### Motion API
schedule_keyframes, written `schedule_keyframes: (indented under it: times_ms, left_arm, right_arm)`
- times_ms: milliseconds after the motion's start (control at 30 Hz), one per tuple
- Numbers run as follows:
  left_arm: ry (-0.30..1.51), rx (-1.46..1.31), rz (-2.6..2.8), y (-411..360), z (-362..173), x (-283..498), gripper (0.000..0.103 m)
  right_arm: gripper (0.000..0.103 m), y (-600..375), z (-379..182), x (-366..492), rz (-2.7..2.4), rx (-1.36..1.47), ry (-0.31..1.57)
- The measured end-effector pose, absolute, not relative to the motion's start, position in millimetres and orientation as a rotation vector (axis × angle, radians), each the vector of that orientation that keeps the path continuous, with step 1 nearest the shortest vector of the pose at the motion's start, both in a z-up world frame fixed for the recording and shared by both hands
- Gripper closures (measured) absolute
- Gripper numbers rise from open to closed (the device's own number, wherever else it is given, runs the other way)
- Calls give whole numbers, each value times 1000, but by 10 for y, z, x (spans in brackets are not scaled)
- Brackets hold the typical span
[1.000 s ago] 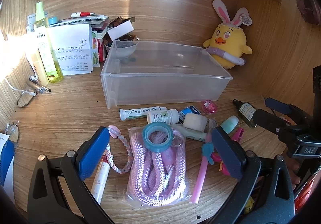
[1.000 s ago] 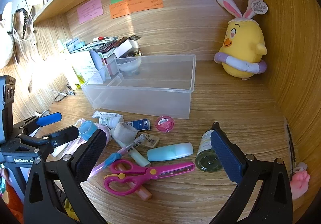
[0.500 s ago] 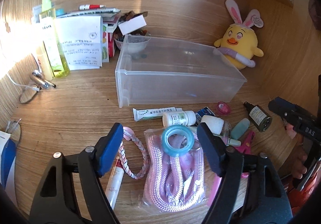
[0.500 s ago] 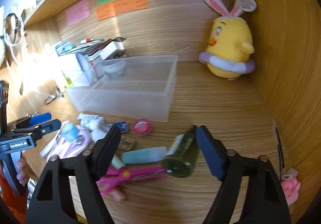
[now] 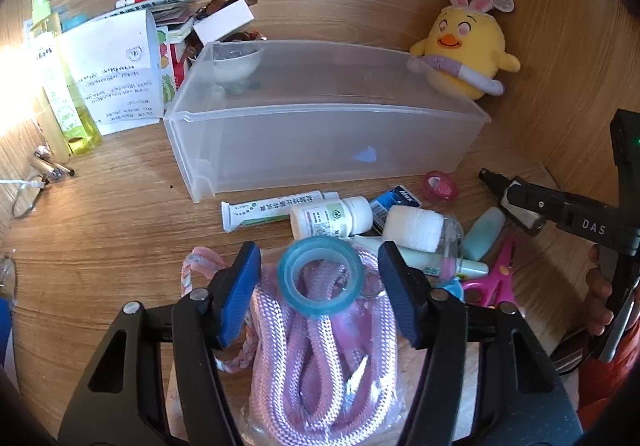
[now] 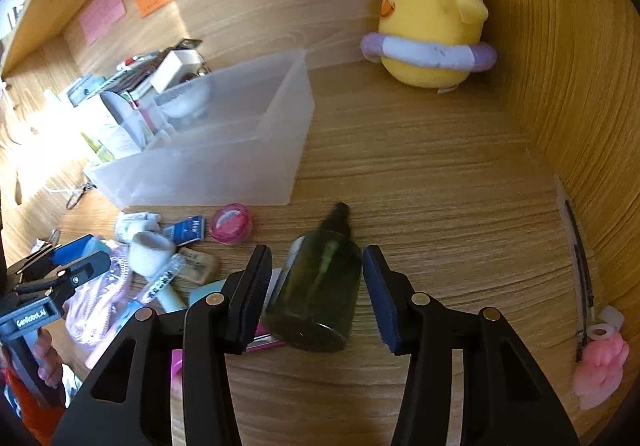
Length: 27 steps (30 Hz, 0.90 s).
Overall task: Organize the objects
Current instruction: 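Grasp the green bottle with the right gripper while the left grasps the blue tape roll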
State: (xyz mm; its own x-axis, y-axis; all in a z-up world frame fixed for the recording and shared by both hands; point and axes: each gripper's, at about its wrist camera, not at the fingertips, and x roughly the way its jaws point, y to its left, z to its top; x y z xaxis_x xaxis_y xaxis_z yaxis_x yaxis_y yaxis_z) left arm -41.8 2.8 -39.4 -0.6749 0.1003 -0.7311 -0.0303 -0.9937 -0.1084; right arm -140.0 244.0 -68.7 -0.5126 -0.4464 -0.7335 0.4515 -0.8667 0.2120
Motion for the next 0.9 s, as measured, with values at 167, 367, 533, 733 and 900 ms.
schedule_keyframes:
  times_ms: [167, 367, 533, 733, 900]
  left_arm:
    - [-140, -1221, 2821, 8, -403, -415, 64]
    - [-142, -1183, 2837, -8, -344, -379, 64]
    - [-147, -1097, 2860, -53, -142, -352, 64]
    - [-157, -985, 2903, -106, 123, -414, 64]
    - [-148, -914, 2923, -146, 327, -575, 64]
  right_arm:
    - [64, 2441, -759, -1477, -2362, 1166, -1]
    - [65, 2434, -750, -1445, -2371, 1144, 23]
    - [65, 2492, -540, -1399, -2393, 1066, -3]
    - [65, 2478, -158, -1314, -2412, 925, -8]
    - [65, 2330, 101, -1314, -2401, 837, 26]
